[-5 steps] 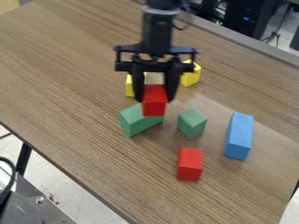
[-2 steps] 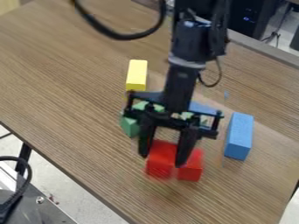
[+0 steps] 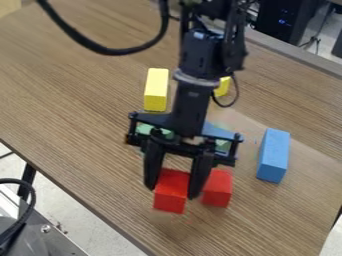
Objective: Move the red cube off the green rectangle block and put in the bottom part of the table
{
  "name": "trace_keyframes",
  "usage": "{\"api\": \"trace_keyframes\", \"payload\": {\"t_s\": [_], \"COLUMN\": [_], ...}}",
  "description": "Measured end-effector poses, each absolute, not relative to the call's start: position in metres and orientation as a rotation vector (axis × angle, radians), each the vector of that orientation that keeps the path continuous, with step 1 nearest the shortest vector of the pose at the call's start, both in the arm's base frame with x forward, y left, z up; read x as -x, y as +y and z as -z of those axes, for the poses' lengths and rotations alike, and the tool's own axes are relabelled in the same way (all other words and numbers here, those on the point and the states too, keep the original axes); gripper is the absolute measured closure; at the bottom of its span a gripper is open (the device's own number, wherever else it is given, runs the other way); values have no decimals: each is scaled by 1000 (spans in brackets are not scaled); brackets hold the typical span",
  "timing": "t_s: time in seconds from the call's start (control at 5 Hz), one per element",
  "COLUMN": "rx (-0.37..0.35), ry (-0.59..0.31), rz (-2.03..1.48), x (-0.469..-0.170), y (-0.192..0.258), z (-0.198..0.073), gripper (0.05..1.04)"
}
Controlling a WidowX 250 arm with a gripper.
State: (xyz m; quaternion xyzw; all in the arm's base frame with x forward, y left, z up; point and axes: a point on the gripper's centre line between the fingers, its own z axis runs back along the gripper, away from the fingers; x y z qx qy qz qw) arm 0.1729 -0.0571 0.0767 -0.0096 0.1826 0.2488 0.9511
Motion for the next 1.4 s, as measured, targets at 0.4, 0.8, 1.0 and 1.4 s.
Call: {"api": "trace_keyframes", "payload": {"t_s": [0.4, 0.8, 1.0, 1.4], "rx": [14, 33, 34, 28], "ry": [350, 321, 315, 124], "rz": [-485, -477, -461, -283], "x": [-183, -189, -190, -209], "y": [-54, -56, -59, -69], "z": [-67, -67, -68, -84], "gripper": [433, 77, 83, 84]}}
